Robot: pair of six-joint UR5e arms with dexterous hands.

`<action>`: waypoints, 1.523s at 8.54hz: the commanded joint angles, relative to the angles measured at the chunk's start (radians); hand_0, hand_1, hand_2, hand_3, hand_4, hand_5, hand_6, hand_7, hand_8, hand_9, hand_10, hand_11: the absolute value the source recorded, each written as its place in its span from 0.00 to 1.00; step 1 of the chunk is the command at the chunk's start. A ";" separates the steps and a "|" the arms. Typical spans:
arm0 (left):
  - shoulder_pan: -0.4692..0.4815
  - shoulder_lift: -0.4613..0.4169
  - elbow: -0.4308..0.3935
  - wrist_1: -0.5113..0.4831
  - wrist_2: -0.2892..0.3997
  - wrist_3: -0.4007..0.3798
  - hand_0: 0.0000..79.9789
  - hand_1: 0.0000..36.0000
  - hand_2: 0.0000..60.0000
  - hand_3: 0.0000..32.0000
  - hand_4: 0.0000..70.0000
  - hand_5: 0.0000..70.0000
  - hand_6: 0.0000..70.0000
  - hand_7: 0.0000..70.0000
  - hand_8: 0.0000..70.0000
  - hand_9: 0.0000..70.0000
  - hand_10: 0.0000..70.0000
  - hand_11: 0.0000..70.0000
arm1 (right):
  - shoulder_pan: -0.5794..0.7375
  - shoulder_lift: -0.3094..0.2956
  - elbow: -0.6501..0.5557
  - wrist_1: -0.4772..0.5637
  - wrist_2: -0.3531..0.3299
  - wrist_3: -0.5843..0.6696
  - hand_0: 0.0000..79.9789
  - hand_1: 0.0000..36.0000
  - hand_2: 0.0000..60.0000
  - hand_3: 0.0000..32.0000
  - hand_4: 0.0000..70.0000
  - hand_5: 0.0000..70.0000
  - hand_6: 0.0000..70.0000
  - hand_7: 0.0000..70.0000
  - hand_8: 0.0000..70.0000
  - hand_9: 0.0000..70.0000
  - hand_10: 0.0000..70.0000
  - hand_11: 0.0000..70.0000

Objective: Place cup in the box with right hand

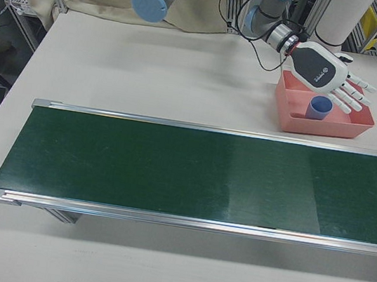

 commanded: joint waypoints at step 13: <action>0.000 0.000 -0.002 0.002 0.000 0.000 0.00 0.00 0.00 0.00 0.00 0.00 0.00 0.00 0.00 0.00 0.00 0.00 | 1.108 -0.202 -0.492 -0.007 -0.214 0.584 0.58 0.56 0.58 0.00 0.00 0.13 0.21 0.68 0.40 0.65 0.25 0.38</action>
